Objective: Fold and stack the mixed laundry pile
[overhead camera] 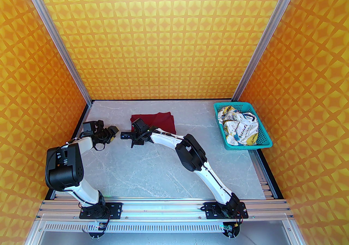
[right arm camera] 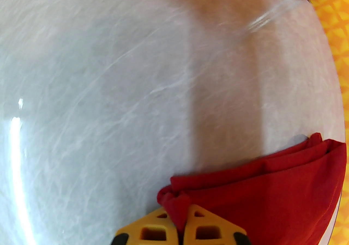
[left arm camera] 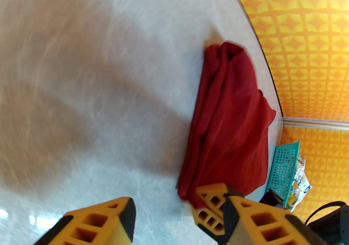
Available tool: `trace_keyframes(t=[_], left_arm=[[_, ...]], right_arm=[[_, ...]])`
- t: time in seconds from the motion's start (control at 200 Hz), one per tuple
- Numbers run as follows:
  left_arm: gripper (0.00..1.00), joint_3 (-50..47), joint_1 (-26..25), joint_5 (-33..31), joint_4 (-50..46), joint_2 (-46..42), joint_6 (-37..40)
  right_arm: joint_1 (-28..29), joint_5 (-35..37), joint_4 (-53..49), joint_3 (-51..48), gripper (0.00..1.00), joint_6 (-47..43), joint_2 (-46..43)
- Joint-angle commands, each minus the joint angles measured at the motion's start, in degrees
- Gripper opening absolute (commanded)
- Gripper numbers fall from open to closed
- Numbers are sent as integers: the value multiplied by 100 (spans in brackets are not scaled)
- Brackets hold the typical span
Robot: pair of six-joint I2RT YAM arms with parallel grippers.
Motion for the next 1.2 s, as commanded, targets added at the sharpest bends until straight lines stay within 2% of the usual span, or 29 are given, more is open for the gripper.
trace_keyframes(t=[0.0, 0.145, 0.27, 0.46, 0.61, 0.79, 1.14, 1.195], left_arm=[[63, -253, -280, 117, 768, -41, -740], [73, -287, -649, 125, 1577, 212, -1423], [71, -239, -906, 55, 2142, 567, -1947], [72, -30, -1240, -298, 2142, 894, -2244], [72, 111, -1381, -317, 2585, 1168, -2552], [72, 370, -1467, -437, 2610, 1435, -2732], [56, 991, -1640, -664, 2516, 1931, -3076], [48, 1053, -1655, -680, 2517, 1974, -3081]], right_arm=[[-117, -455, 978, -679, 0, 496, -697], [-244, -682, 1432, -1227, 0, 681, -1084], [-309, -787, 1692, -1549, 0, 775, -1278], [-351, -902, 1886, -1786, 0, 874, -1439], [-351, -989, 1875, -1868, 0, 856, -1480], [-351, -1067, 1975, -1990, 0, 887, -1545], [-351, -1087, 2422, -2270, 0, 1021, -1752], [-352, -1066, 2464, -2317, 0, 1028, -1775]])
